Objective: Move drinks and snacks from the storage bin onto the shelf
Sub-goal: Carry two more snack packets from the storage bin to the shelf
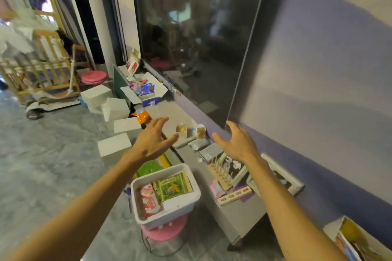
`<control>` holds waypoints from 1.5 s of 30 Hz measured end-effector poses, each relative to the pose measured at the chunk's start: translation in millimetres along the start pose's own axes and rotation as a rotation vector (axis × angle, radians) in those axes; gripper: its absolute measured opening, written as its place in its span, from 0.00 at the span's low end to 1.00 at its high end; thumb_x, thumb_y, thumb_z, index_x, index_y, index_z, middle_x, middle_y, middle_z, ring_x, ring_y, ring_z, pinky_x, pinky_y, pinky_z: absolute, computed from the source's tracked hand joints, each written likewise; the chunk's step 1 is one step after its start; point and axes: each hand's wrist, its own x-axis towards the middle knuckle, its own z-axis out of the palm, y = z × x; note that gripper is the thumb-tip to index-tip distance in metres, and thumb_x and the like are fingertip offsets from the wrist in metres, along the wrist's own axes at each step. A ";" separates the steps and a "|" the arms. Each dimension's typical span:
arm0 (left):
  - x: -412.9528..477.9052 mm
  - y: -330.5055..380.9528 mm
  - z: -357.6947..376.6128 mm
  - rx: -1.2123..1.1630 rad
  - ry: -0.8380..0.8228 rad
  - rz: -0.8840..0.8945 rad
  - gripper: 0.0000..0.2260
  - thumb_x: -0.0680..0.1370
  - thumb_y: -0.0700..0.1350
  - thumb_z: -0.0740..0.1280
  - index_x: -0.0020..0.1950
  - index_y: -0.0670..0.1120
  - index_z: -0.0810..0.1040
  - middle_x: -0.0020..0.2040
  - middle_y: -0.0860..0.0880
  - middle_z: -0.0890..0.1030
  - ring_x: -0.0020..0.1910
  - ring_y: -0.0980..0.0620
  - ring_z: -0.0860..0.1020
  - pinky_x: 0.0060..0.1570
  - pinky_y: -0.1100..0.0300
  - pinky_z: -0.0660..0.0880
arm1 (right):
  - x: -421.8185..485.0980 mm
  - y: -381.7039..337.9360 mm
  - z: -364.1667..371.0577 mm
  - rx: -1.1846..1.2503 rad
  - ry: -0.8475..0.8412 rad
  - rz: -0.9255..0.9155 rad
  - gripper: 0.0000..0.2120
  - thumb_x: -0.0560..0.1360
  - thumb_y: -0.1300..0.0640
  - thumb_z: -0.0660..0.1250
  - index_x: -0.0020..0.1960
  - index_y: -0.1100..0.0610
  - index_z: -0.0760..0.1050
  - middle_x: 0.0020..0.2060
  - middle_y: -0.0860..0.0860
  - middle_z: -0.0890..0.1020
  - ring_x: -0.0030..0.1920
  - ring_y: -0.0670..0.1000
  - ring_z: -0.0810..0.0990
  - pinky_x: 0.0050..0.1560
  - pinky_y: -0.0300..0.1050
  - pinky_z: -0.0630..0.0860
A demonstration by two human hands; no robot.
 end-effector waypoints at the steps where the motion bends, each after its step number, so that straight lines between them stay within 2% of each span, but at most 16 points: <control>1: 6.8 -22.2 5.7 -0.001 -0.028 -0.024 0.40 0.76 0.74 0.60 0.82 0.53 0.63 0.81 0.46 0.67 0.75 0.43 0.71 0.72 0.40 0.72 | 13.8 -7.8 20.5 0.003 -0.026 0.002 0.40 0.80 0.31 0.64 0.84 0.52 0.61 0.81 0.55 0.69 0.78 0.60 0.70 0.72 0.58 0.70; 5: 33.8 -104.0 36.1 -0.005 -0.123 -0.136 0.42 0.74 0.74 0.59 0.81 0.50 0.65 0.78 0.44 0.70 0.71 0.42 0.75 0.68 0.42 0.74 | 65.0 -28.2 109.9 -0.011 -0.160 0.004 0.37 0.79 0.31 0.65 0.81 0.49 0.65 0.76 0.54 0.74 0.73 0.61 0.75 0.65 0.58 0.75; 8: 40.7 -156.6 74.4 -0.016 -0.181 -0.232 0.44 0.73 0.76 0.58 0.81 0.49 0.66 0.78 0.45 0.70 0.74 0.41 0.72 0.71 0.43 0.72 | 93.3 -26.2 178.4 -0.047 -0.293 0.007 0.42 0.76 0.26 0.63 0.82 0.50 0.64 0.78 0.53 0.72 0.76 0.60 0.73 0.70 0.58 0.75; 10: 40.1 -188.4 107.4 -0.045 -0.219 -0.328 0.44 0.73 0.76 0.59 0.81 0.49 0.65 0.79 0.45 0.69 0.73 0.41 0.73 0.70 0.42 0.73 | 110.0 -19.5 219.9 -0.058 -0.388 -0.006 0.42 0.77 0.29 0.65 0.82 0.52 0.63 0.79 0.53 0.71 0.77 0.60 0.71 0.71 0.56 0.74; 13: 35.1 -234.0 163.6 -0.105 -0.235 -0.492 0.45 0.72 0.76 0.59 0.81 0.48 0.65 0.76 0.43 0.71 0.70 0.40 0.75 0.67 0.41 0.76 | 135.6 4.7 290.1 -0.095 -0.516 -0.038 0.34 0.77 0.33 0.70 0.76 0.50 0.69 0.71 0.52 0.77 0.69 0.57 0.77 0.58 0.47 0.75; 14: 31.9 -249.9 185.4 -0.130 -0.225 -0.551 0.46 0.72 0.76 0.59 0.80 0.47 0.65 0.75 0.43 0.72 0.69 0.40 0.76 0.66 0.42 0.76 | 144.6 15.9 316.0 -0.111 -0.566 -0.046 0.33 0.75 0.31 0.70 0.73 0.49 0.71 0.69 0.50 0.78 0.67 0.56 0.79 0.57 0.48 0.76; 16: 23.3 -280.5 232.2 -0.181 -0.207 -0.667 0.44 0.71 0.75 0.61 0.80 0.49 0.65 0.74 0.44 0.72 0.69 0.41 0.76 0.66 0.42 0.77 | 163.7 45.6 374.5 -0.159 -0.643 -0.085 0.35 0.71 0.26 0.68 0.68 0.46 0.73 0.68 0.48 0.78 0.67 0.54 0.78 0.61 0.54 0.79; 18: 15.4 -308.9 283.0 -0.210 -0.221 -0.742 0.43 0.71 0.74 0.62 0.80 0.52 0.63 0.76 0.44 0.70 0.70 0.41 0.75 0.67 0.41 0.76 | 180.1 77.7 433.9 -0.221 -0.698 -0.173 0.39 0.71 0.26 0.68 0.73 0.47 0.71 0.73 0.48 0.75 0.74 0.54 0.73 0.69 0.57 0.75; 21: 8.4 -348.0 358.3 -0.188 -0.227 -0.794 0.47 0.71 0.74 0.65 0.83 0.52 0.58 0.81 0.44 0.63 0.77 0.41 0.68 0.74 0.40 0.70 | 197.0 124.5 512.3 -0.344 -0.757 -0.304 0.47 0.72 0.26 0.68 0.83 0.48 0.62 0.84 0.50 0.61 0.84 0.56 0.57 0.80 0.60 0.63; 25: 3.9 -400.0 438.9 -0.020 -0.178 -0.804 0.47 0.70 0.78 0.62 0.82 0.53 0.58 0.83 0.43 0.59 0.82 0.40 0.59 0.76 0.38 0.66 | 217.2 185.3 603.0 -0.504 -0.770 -0.472 0.53 0.70 0.22 0.66 0.86 0.44 0.52 0.87 0.51 0.48 0.86 0.59 0.44 0.82 0.68 0.54; 27: 3.4 -414.8 465.0 0.032 -0.171 -0.811 0.46 0.71 0.75 0.65 0.83 0.55 0.58 0.85 0.42 0.55 0.82 0.39 0.56 0.75 0.36 0.67 | 227.6 207.9 633.7 -0.575 -0.748 -0.600 0.57 0.69 0.20 0.64 0.87 0.42 0.44 0.87 0.53 0.40 0.85 0.61 0.36 0.82 0.70 0.47; 29: 1.4 -421.0 482.1 0.057 -0.128 -0.815 0.42 0.73 0.70 0.70 0.82 0.56 0.60 0.85 0.42 0.52 0.81 0.37 0.55 0.73 0.35 0.67 | 234.7 225.0 653.2 -0.597 -0.695 -0.691 0.59 0.68 0.17 0.63 0.87 0.41 0.40 0.86 0.53 0.36 0.84 0.64 0.30 0.82 0.72 0.41; 32: -5.9 -425.2 497.7 0.083 -0.049 -0.782 0.38 0.77 0.62 0.72 0.82 0.54 0.62 0.85 0.42 0.51 0.80 0.36 0.55 0.73 0.36 0.66 | 239.1 236.3 661.0 -0.593 -0.653 -0.746 0.59 0.66 0.14 0.57 0.86 0.39 0.39 0.86 0.52 0.35 0.83 0.66 0.29 0.79 0.77 0.42; 35: -9.8 -426.9 500.8 0.070 -0.011 -0.765 0.36 0.77 0.59 0.73 0.82 0.54 0.63 0.85 0.43 0.52 0.81 0.36 0.57 0.73 0.37 0.68 | 240.7 235.5 658.8 -0.600 -0.651 -0.760 0.57 0.67 0.14 0.56 0.86 0.39 0.40 0.86 0.52 0.36 0.84 0.67 0.33 0.77 0.81 0.46; 39: -6.8 -427.0 497.0 0.049 -0.003 -0.773 0.35 0.76 0.58 0.74 0.81 0.54 0.65 0.84 0.43 0.53 0.79 0.34 0.60 0.70 0.36 0.72 | 244.0 226.5 655.4 -0.581 -0.673 -0.679 0.60 0.65 0.15 0.61 0.86 0.38 0.38 0.86 0.52 0.37 0.85 0.66 0.39 0.74 0.80 0.50; 45: -7.5 -422.7 486.9 -0.002 0.026 -0.757 0.32 0.77 0.55 0.75 0.79 0.53 0.69 0.84 0.43 0.56 0.79 0.35 0.61 0.71 0.38 0.72 | 240.4 224.4 655.0 -0.570 -0.605 -0.722 0.59 0.63 0.15 0.60 0.86 0.43 0.53 0.81 0.60 0.60 0.81 0.66 0.58 0.74 0.78 0.54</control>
